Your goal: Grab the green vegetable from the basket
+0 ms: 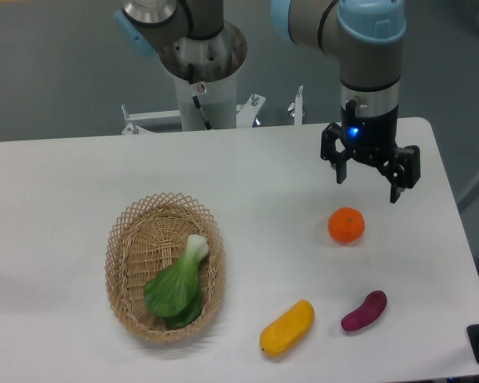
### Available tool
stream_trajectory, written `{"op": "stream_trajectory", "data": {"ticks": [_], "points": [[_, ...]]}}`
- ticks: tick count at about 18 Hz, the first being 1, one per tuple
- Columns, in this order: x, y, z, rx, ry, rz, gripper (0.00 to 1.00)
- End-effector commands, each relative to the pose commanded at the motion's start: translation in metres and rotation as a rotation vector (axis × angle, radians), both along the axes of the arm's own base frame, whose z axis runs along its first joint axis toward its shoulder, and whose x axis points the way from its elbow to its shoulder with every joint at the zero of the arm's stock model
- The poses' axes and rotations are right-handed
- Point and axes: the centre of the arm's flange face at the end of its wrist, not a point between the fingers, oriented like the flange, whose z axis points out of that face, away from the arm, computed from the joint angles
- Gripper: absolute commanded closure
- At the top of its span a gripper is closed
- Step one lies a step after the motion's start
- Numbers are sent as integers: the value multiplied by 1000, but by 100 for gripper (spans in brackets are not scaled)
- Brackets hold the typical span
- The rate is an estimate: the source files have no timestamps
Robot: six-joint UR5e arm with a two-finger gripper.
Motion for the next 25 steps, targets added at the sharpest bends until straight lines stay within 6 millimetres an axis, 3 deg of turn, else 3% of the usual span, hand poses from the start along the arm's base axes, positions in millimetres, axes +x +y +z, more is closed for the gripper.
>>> {"op": "stream_trajectory", "data": {"ticks": [4,10,14,17,19,23,25], "points": [[2,0,0,3,-2,-3,0],[30,14,-12,19,-45,27,0],[67,47,-32,116,-84,207,0],[110,92,-52,147,-126,232,0],[126,107,-64,150,-161,269,0],[179,142,-114,80,-228,239,0],[196,151,-126,60,-243,218,0]]}}
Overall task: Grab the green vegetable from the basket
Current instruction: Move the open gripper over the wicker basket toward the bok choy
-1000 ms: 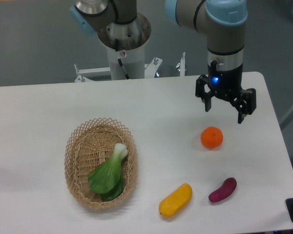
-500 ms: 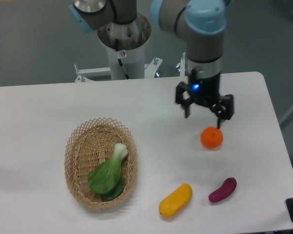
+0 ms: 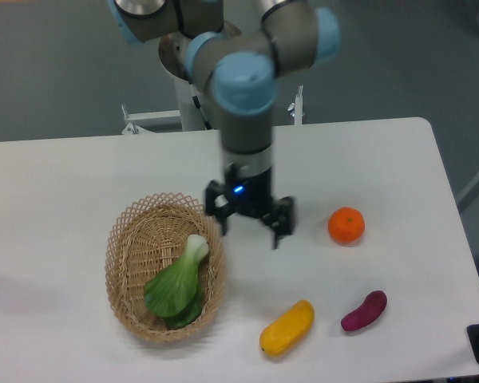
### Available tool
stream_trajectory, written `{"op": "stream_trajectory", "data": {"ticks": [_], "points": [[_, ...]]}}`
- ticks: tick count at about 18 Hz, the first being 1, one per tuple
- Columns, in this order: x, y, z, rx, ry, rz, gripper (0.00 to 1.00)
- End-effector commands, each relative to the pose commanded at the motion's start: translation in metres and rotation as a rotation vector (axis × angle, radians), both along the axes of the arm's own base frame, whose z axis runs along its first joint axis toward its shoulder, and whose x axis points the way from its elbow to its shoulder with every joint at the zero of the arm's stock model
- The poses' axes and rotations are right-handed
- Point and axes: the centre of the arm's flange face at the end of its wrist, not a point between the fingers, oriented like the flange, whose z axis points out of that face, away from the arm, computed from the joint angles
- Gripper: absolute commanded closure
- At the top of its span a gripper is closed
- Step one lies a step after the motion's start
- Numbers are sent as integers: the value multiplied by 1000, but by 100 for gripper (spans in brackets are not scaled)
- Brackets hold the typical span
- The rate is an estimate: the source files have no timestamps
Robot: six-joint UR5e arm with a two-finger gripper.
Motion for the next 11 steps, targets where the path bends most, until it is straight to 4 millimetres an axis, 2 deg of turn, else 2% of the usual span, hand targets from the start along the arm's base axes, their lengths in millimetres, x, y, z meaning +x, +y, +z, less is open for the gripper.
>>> {"op": "stream_trajectory", "data": {"ticks": [2,3,6,8,11], "points": [[26,10,-9,-13,-11,-48,0],[34,12,-21,-29,-22,-60,0],[42,20,-41,-54,-39,-83,0],[59,23,-51,-72,-48,-119,0],[60,26,-64,-90,-59,-125,0]]}}
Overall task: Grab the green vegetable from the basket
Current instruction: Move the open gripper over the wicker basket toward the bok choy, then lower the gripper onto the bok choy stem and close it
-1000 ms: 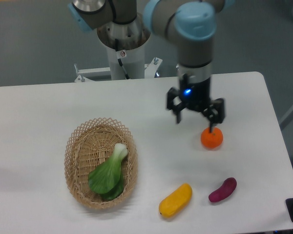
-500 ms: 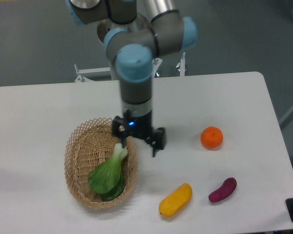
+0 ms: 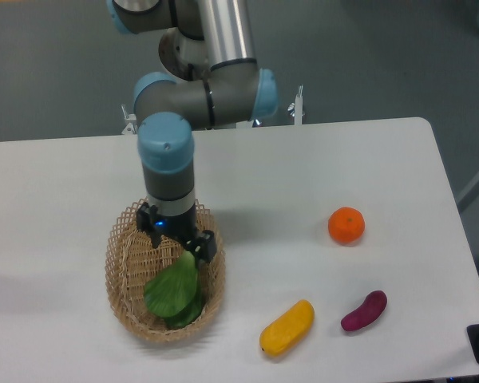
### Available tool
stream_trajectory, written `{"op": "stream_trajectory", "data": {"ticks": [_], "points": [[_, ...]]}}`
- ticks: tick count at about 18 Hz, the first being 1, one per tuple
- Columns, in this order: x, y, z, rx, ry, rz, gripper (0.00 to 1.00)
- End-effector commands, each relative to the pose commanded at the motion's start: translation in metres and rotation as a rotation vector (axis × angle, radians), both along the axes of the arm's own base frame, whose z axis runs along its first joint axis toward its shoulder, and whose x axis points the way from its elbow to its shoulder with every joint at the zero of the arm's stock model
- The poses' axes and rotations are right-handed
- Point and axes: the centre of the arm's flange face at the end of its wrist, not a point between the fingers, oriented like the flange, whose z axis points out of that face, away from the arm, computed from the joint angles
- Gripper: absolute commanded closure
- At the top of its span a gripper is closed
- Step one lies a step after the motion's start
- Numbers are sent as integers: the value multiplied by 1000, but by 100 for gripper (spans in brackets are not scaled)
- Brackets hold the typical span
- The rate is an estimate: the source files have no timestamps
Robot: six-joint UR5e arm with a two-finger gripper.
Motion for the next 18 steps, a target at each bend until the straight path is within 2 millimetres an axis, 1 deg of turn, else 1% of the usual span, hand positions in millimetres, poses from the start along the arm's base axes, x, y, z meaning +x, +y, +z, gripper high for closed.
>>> {"op": "stream_trajectory", "data": {"ticks": [2,5,8,11,13,18], "points": [[1,0,-3,-6,-2,0,0],[-4,-2,-15,-49,27,9,0],[-6,-1,-17,-53,37,15,0],[-10,2,-32,-54,55,19,0],[-8,-5,-42,-85,67,20,0],[-7,-6,-45,-89,66,24,0]]}}
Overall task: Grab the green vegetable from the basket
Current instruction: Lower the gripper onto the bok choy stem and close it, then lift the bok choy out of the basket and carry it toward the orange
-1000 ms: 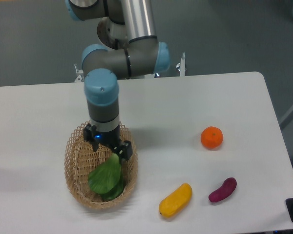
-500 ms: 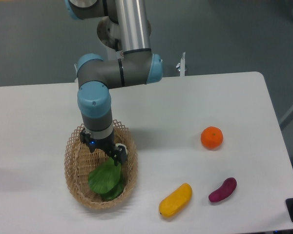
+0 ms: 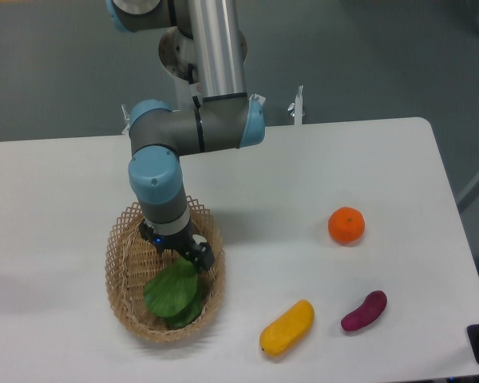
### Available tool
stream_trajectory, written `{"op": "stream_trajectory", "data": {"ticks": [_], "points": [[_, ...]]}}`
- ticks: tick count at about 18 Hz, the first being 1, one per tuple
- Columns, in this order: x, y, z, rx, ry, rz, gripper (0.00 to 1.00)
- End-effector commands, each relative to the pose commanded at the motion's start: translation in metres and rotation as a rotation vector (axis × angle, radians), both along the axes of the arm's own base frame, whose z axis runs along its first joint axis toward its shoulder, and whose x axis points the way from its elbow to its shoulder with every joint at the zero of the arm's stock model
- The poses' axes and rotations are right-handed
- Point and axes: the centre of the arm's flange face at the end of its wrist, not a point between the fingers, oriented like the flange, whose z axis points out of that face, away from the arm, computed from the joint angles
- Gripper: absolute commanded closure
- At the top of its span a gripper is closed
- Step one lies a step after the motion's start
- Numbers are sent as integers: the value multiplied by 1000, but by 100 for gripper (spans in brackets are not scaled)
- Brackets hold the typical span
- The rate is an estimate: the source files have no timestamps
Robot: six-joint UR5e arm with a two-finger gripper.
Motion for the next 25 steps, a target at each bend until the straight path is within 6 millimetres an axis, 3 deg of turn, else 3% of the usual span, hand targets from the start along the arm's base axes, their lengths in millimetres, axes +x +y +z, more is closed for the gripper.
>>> {"op": "stream_trajectory", "data": {"ticks": [1,4,6,10,17,25], "points": [[-1,1,1,6,5,0,4],[-3,4,6,21,15,0,43],[-2,3,6,21,15,-1,59],[-3,4,7,24,16,-3,68],[-11,8,24,57,33,-4,68],[-47,-12,87,147,74,8,68]]}}
